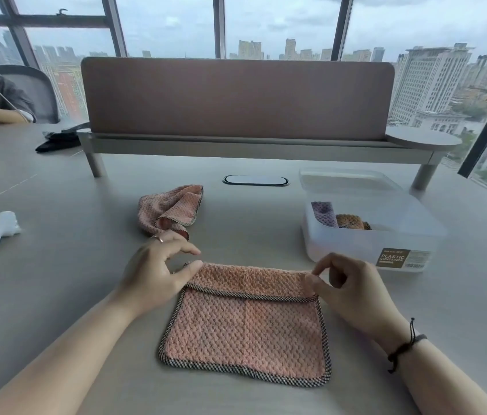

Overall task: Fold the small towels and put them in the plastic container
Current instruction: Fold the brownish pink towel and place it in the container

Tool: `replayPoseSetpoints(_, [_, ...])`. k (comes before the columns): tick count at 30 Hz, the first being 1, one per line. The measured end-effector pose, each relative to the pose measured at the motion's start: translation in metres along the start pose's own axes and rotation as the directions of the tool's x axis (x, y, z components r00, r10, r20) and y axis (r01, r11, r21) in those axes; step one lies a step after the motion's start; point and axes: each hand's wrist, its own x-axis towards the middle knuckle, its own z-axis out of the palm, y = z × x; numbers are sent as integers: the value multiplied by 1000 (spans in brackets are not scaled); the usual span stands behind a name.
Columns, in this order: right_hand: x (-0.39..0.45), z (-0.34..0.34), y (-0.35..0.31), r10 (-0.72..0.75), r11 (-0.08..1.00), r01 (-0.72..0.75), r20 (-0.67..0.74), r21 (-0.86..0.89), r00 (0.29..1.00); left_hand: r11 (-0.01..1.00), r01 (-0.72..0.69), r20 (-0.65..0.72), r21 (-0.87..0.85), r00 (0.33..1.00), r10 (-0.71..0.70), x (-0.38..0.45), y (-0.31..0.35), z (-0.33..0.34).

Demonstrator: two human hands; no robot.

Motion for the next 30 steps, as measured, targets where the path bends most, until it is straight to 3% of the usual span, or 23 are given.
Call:
replayPoseSetpoints(2, [-4,5,-12,-96,979,60,-178,-194,979,982,-178,73,66,982,173,-3,15,4])
replayPoseSetpoints(4, [-9,15,-30,-281,929,227,-157,-294,947,955,-287,250,76,933,261,-7,34,14])
replayPoseSetpoints(7, [-16,38,-45,-384,865,411,147,-288,912,940,-322,546,111,811,213,-13,55,32])
replayPoseSetpoints(10, [-20,47,-47,-241,860,406,453,-310,858,917,-345,680,199,722,124,-16,62,39])
replayPoseSetpoints(17, [-17,44,-41,-144,818,427,582,-385,801,916,-313,733,249,680,33,-18,57,26])
replayPoseSetpoints(22, [-14,43,-37,-151,806,456,614,-377,775,914,-270,711,302,702,-28,-23,53,20])
replayPoseSetpoints(24, [-14,40,-37,-191,831,449,589,-329,785,913,-260,698,313,715,-35,-24,54,21])
replayPoseSetpoints(27, [-17,27,-41,-327,879,437,424,-193,845,918,-250,676,306,736,-25,-23,51,24])
replayPoseSetpoints(30, [-28,19,-48,-429,868,490,380,-76,819,938,-217,632,271,775,-3,-22,45,26])
